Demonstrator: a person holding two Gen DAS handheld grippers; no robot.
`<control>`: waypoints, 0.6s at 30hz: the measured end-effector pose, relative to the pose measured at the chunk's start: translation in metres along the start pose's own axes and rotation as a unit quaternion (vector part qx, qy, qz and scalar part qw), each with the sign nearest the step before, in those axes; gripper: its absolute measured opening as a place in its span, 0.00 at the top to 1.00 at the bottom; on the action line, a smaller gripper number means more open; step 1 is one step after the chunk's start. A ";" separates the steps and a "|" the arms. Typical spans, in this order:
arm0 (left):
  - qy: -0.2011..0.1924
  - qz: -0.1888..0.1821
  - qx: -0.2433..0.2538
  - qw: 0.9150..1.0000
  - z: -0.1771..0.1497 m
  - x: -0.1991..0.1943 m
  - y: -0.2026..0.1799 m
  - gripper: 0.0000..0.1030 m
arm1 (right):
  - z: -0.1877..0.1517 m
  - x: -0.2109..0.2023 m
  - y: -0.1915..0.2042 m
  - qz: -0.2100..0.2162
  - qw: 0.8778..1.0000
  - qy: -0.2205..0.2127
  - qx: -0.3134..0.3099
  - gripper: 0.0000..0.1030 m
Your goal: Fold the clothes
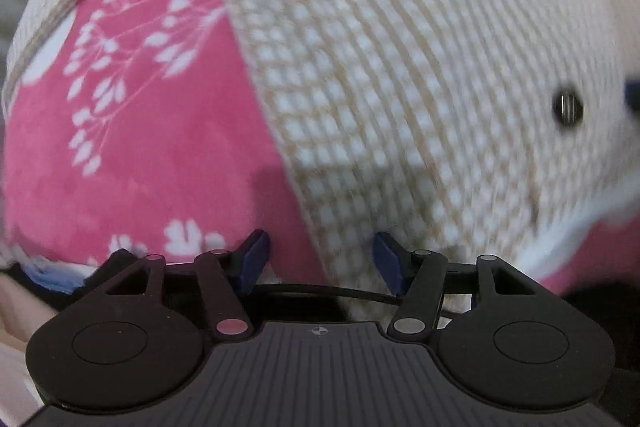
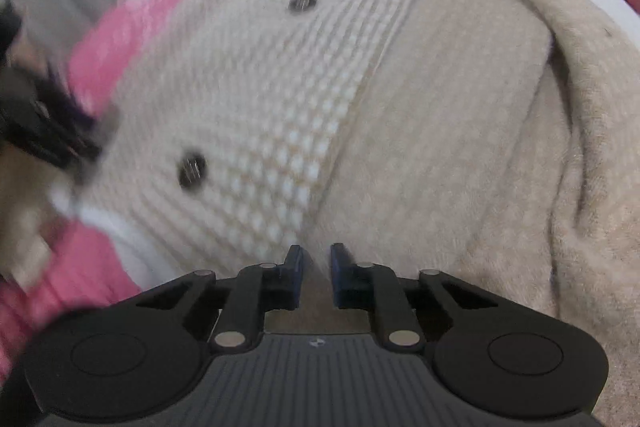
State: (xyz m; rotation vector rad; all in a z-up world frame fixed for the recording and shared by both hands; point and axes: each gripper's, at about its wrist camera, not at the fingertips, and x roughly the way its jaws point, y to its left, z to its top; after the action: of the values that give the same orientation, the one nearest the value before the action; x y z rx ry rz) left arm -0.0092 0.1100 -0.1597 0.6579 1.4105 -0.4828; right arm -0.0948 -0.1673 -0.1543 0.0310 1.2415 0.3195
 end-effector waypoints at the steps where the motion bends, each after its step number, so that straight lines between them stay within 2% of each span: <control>1: 0.000 0.011 0.013 1.000 -0.001 -0.001 -0.005 0.43 | -0.001 -0.003 0.005 -0.013 1.000 0.000 -0.009 0.86; 4: -0.003 0.026 0.015 1.000 0.000 -0.009 -0.009 0.43 | -0.008 -0.030 0.015 -0.008 0.998 -0.057 -0.025 0.80; 5: -0.004 0.030 0.013 0.999 0.000 -0.012 -0.010 0.43 | -0.011 -0.033 0.016 0.005 0.998 -0.061 -0.021 0.79; 7: -0.005 0.041 0.001 0.999 0.001 -0.018 -0.013 0.43 | -0.019 -0.018 0.006 0.028 0.999 -0.030 0.008 0.66; 8: -0.009 0.048 -0.006 0.999 0.004 -0.024 -0.015 0.43 | -0.026 -0.006 -0.004 0.034 0.999 -0.006 0.031 0.67; 10: -0.037 0.061 -0.018 0.997 0.009 -0.042 -0.025 0.43 | -0.033 -0.018 -0.031 0.078 0.991 -0.019 0.111 0.67; 12: -0.082 0.065 -0.025 0.994 0.014 -0.065 -0.039 0.43 | -0.047 -0.060 -0.070 0.095 0.973 -0.079 0.195 0.64; 14: -0.128 0.046 -0.042 0.990 0.020 -0.087 -0.057 0.42 | -0.061 -0.107 -0.112 0.102 0.945 -0.145 0.276 0.55; 16: -0.160 -0.002 -0.069 0.985 0.024 -0.099 -0.076 0.42 | -0.081 -0.157 -0.152 0.050 0.916 -0.209 0.338 0.48; 18: -0.184 -0.052 -0.080 0.978 0.033 -0.106 -0.107 0.42 | -0.096 -0.193 -0.181 -0.027 0.896 -0.247 0.368 0.46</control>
State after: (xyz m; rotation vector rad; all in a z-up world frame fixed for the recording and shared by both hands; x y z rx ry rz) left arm -0.0684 0.0011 -0.0681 0.3442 1.1207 -0.5369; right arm -0.1991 -0.4044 -0.0428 0.6911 0.7894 -0.2195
